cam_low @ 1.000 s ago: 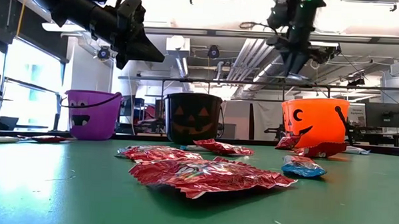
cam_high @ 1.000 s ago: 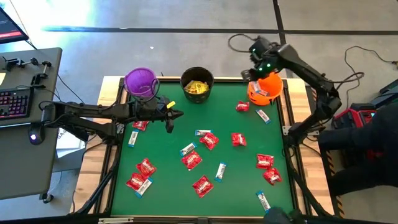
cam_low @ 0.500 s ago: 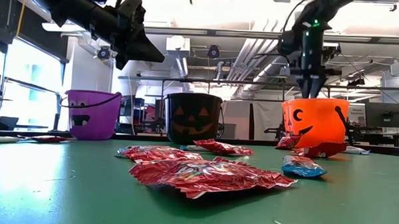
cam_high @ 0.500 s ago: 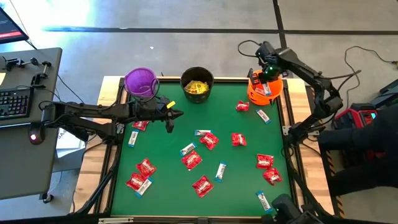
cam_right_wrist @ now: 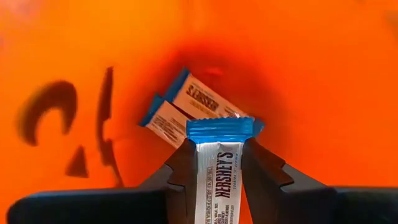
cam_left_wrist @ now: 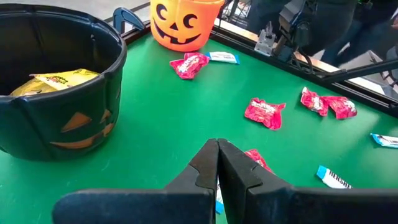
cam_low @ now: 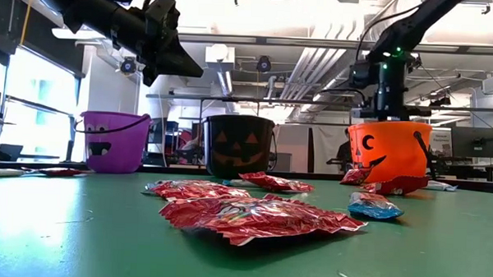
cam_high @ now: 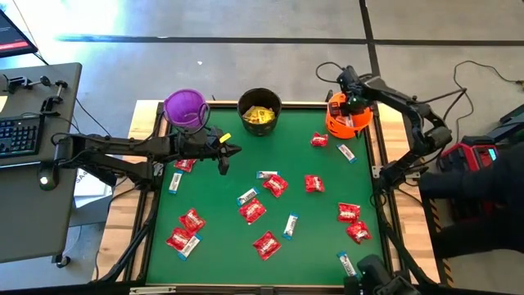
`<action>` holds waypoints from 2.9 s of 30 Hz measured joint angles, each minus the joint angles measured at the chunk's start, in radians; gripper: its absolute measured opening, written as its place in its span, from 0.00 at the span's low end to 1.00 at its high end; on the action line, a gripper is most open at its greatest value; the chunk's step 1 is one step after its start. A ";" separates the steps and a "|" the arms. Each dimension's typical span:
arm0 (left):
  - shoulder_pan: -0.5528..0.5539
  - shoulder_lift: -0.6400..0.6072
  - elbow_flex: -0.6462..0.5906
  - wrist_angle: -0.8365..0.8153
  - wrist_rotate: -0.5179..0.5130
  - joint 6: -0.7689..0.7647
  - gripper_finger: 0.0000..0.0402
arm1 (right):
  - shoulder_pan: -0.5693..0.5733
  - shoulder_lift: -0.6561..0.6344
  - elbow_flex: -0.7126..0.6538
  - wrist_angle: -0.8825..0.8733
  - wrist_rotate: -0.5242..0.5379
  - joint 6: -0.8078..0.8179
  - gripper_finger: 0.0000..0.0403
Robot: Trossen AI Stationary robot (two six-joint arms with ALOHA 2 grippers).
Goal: Sort candy by brand, put in halloween buckets
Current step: Put the blue chocolate bar into the orange bucket
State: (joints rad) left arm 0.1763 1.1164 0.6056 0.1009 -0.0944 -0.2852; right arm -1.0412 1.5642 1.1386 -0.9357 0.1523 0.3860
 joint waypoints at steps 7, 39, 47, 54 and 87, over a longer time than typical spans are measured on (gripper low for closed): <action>0.000 0.000 0.000 0.000 0.000 0.000 0.00 | 0.000 0.000 -0.029 0.008 0.007 0.024 0.27; 0.000 0.000 0.000 -0.006 0.031 0.003 0.00 | 0.625 -0.361 0.153 -0.126 0.028 0.057 0.56; 0.000 0.000 0.000 -0.082 0.092 0.037 0.00 | 0.952 -0.354 0.039 0.001 -0.152 0.132 0.56; -0.030 0.000 0.000 -0.176 0.236 0.061 0.03 | 1.149 -0.352 -0.071 0.115 -0.052 0.293 0.56; -0.469 0.536 0.004 0.019 -0.196 -0.397 0.52 | 1.239 -0.352 -0.170 0.267 0.056 0.137 0.56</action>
State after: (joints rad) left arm -0.2923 1.6524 0.6094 0.1194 -0.2909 -0.6820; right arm 0.1974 1.2121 0.9688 -0.6685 0.2087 0.5235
